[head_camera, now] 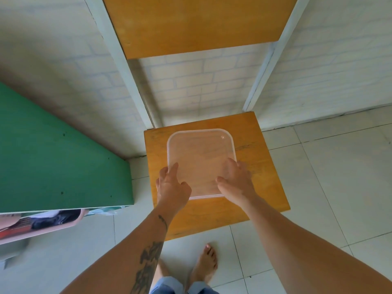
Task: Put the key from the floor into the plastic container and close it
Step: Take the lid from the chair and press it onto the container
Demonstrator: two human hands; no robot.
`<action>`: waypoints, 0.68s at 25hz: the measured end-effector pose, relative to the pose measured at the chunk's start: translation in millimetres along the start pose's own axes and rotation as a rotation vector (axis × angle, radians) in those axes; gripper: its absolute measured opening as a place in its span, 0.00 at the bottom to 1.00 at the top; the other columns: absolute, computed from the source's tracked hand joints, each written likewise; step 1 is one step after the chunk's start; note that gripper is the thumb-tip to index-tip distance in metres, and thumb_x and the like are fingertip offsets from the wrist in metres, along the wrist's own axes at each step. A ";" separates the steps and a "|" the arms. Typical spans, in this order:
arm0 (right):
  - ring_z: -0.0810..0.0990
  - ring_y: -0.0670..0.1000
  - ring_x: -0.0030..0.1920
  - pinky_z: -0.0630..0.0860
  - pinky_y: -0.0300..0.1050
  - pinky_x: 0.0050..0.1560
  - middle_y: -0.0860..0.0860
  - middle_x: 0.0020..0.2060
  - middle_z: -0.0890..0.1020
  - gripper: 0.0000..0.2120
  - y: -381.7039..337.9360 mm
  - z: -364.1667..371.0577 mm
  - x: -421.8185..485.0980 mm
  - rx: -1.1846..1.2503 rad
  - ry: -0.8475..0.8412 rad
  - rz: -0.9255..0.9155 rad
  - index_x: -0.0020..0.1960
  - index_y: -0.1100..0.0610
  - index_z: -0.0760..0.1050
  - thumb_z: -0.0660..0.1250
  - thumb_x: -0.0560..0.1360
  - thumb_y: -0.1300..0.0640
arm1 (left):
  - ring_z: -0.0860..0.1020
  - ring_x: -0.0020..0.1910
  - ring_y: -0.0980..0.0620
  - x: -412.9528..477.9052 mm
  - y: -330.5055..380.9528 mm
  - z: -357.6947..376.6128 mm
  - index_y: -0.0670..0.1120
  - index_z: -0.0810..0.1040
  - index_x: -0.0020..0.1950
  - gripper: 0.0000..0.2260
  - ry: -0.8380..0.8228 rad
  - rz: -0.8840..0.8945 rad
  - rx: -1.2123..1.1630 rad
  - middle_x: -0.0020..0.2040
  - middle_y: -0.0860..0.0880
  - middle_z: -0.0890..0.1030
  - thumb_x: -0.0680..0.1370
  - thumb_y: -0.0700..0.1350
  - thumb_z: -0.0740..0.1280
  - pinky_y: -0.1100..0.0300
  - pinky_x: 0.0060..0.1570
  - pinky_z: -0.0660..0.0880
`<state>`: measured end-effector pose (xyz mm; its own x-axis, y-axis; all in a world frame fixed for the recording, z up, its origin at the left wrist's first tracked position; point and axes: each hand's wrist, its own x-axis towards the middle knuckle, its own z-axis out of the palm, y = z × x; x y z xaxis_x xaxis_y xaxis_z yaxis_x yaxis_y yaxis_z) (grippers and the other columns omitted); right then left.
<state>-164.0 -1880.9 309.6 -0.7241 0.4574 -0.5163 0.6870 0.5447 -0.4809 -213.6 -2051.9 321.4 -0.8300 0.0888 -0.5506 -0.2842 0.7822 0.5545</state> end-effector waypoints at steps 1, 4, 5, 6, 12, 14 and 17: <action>0.66 0.57 0.65 0.75 0.58 0.60 0.51 0.66 0.65 0.23 -1.1 -0.1 -3.6 -0.002 0.008 0.001 0.66 0.46 0.64 0.65 0.73 0.49 | 0.61 0.71 0.44 -1.8 -1.0 -2.2 0.52 0.61 0.77 0.29 0.023 0.012 0.008 0.75 0.49 0.61 0.76 0.41 0.61 0.47 0.69 0.66; 0.67 0.57 0.62 0.76 0.55 0.56 0.52 0.65 0.66 0.19 -12.2 -8.7 -24.0 -0.048 0.098 -0.032 0.62 0.47 0.66 0.64 0.72 0.47 | 0.64 0.68 0.44 -16.8 3.6 -14.2 0.51 0.66 0.74 0.26 0.191 0.114 0.066 0.71 0.47 0.66 0.76 0.42 0.64 0.47 0.64 0.70; 0.67 0.57 0.61 0.77 0.54 0.55 0.53 0.65 0.67 0.19 -18.0 -14.5 -33.7 -0.051 0.138 -0.046 0.62 0.47 0.66 0.64 0.72 0.46 | 0.65 0.66 0.44 -25.3 6.9 -20.7 0.51 0.68 0.73 0.26 0.247 0.163 0.077 0.70 0.47 0.67 0.75 0.42 0.65 0.47 0.62 0.71; 0.67 0.57 0.61 0.76 0.54 0.56 0.54 0.65 0.67 0.20 -24.2 -21.8 -44.8 -0.038 0.169 -0.054 0.63 0.48 0.67 0.64 0.73 0.45 | 0.65 0.65 0.44 -34.6 10.5 -28.6 0.50 0.69 0.73 0.26 0.286 0.210 0.073 0.69 0.46 0.69 0.75 0.41 0.66 0.47 0.60 0.72; 0.66 0.56 0.63 0.72 0.49 0.56 0.55 0.65 0.68 0.24 -84.5 -90.4 -135.6 -0.015 0.365 -0.177 0.70 0.52 0.67 0.63 0.75 0.48 | 0.69 0.59 0.37 -111.4 55.3 -108.7 0.44 0.72 0.70 0.23 0.479 0.440 0.113 0.65 0.38 0.72 0.74 0.36 0.65 0.41 0.55 0.75; 0.66 0.56 0.62 0.71 0.50 0.57 0.56 0.64 0.69 0.23 -108.4 -112.7 -164.3 -0.051 0.434 -0.258 0.70 0.53 0.67 0.62 0.76 0.49 | 0.68 0.62 0.38 -141.8 74.0 -140.6 0.44 0.71 0.71 0.22 0.523 0.435 0.123 0.68 0.38 0.70 0.76 0.37 0.62 0.41 0.59 0.73; 0.67 0.58 0.62 0.71 0.52 0.60 0.58 0.64 0.70 0.24 -145.4 -142.5 -195.3 -0.075 0.518 -0.386 0.70 0.56 0.68 0.60 0.75 0.51 | 0.65 0.68 0.39 -178.0 95.4 -187.4 0.44 0.67 0.73 0.22 0.566 0.412 0.075 0.72 0.39 0.66 0.78 0.39 0.59 0.40 0.67 0.69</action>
<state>-131.2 -1949.2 581.2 -0.8666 0.4885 0.1014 0.3789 0.7766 -0.5033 -182.9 -2108.6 589.3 -0.9909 0.0683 0.1159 0.1242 0.7958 0.5927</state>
